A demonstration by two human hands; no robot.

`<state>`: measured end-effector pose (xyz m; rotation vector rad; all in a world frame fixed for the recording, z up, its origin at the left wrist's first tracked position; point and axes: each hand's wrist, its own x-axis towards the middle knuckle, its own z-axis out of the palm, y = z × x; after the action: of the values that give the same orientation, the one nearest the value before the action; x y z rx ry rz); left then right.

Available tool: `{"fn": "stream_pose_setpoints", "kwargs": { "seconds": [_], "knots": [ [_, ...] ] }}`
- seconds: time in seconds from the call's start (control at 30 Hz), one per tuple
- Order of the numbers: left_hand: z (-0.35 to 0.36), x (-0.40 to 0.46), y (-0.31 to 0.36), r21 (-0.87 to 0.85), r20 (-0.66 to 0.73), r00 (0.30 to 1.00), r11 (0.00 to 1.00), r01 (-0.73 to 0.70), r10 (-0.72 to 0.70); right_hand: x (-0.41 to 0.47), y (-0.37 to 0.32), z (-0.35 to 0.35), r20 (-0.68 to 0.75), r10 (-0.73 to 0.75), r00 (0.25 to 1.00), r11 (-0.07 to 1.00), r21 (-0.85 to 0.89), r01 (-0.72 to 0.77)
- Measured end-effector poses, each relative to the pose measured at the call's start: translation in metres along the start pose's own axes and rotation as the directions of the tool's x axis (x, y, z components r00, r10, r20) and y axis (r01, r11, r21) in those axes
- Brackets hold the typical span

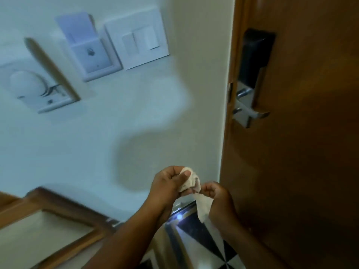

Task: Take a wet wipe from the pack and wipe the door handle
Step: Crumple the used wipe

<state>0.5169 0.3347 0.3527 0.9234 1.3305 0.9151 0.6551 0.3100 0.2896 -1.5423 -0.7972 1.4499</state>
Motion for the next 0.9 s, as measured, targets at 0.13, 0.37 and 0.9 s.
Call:
{"fn": "stream_pose_setpoints", "kwargs": {
  "seconds": [0.13, 0.37, 0.9],
  "knots": [
    [-0.041, -0.03, -0.039, 0.211, -0.308, 0.942, 0.975, -0.072, 0.136, -0.038, 0.024, 0.052, 0.316, -0.04, 0.948, 0.999, 0.032, 0.032],
    [-0.142, -0.127, -0.106, 0.788, 0.081, 0.848, 0.487, -0.377, 0.524, -0.088, 0.043, 0.122, 0.298, -0.238, 0.924, 0.96, -0.072, 0.271],
    [-0.385, -0.254, -0.239, 0.58, -0.257, 0.933, 0.812, -0.059, 0.251, -0.246, 0.228, 0.333, 0.301, 0.203, 0.932, 0.979, -0.043, -0.199]
  ]
}}
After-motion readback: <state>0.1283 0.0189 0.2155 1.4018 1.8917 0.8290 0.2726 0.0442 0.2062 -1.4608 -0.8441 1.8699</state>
